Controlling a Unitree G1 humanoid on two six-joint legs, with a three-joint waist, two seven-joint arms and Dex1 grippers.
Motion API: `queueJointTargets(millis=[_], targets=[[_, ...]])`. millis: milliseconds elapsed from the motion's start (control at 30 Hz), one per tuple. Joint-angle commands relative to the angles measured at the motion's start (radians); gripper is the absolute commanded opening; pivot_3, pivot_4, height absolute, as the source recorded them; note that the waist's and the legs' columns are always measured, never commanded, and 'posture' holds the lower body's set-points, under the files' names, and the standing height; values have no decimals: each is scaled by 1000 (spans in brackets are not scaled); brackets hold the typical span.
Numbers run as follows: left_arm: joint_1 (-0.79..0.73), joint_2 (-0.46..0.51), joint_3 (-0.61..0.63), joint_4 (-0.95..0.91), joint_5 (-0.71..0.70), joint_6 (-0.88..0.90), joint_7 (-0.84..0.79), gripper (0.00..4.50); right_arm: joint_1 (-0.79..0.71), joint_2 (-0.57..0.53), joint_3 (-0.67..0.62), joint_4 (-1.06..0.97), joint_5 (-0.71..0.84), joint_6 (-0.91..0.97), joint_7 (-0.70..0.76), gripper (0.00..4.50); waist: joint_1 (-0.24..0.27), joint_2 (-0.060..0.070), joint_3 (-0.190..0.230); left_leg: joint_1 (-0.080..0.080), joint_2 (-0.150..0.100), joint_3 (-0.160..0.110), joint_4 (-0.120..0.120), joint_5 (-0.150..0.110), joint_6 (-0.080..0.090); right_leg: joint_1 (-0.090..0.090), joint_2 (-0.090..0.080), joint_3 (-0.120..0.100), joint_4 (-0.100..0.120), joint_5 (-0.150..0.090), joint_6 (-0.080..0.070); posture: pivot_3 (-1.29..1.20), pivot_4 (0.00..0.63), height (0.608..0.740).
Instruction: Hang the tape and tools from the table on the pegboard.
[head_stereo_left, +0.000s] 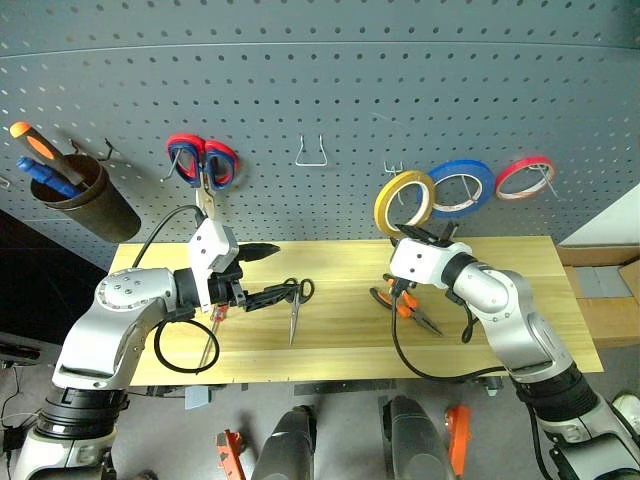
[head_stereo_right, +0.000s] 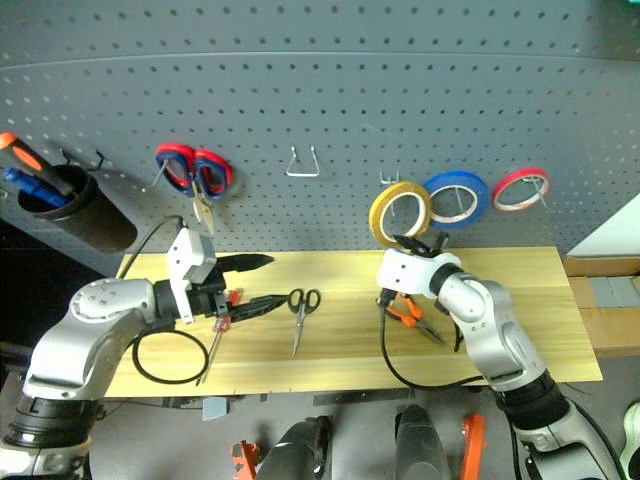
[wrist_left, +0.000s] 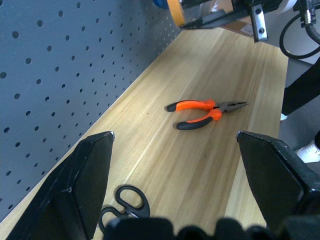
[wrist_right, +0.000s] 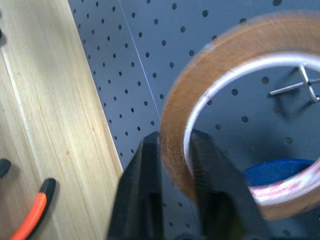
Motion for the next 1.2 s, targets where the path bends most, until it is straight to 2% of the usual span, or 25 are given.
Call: queueJointTargets(millis=[33,233,433,533,933,1200], targets=[[23,17,26,11,26,-49,-1,4211,78,19,-35,-119,42,46,18,2396,0,0,0,0,0,0,0,0,0,0,0,0,0,0,0,-85,263,740],[85,78,8,65,112,-174,-59,4211,257,147,-16,-302,128,350,83,4454,-1,0,0,0,1,0,0,0,0,0,0,0,0,0,0,-84,273,740],[117,117,-2,129,171,-273,-111,4211,258,266,39,-273,161,622,60,4454,3,0,0,1,1,-2,1,1,-1,0,1,0,2,1,-2,-83,275,740],[113,118,-4,149,180,-289,-124,4211,213,317,30,-197,185,676,22,4454,3,0,0,1,1,-2,1,1,-2,0,1,0,4,1,-2,-87,276,740],[116,104,-11,136,182,-299,-134,4211,25,287,-14,196,247,556,-75,4454,-2,0,0,2,1,-2,0,1,-2,-1,1,0,5,1,-2,-73,273,740],[140,102,-7,114,179,-291,-121,4211,-55,279,-47,405,310,523,-75,4454,-2,0,0,2,1,-1,1,1,-2,-1,1,0,6,1,-2,-64,274,740]])
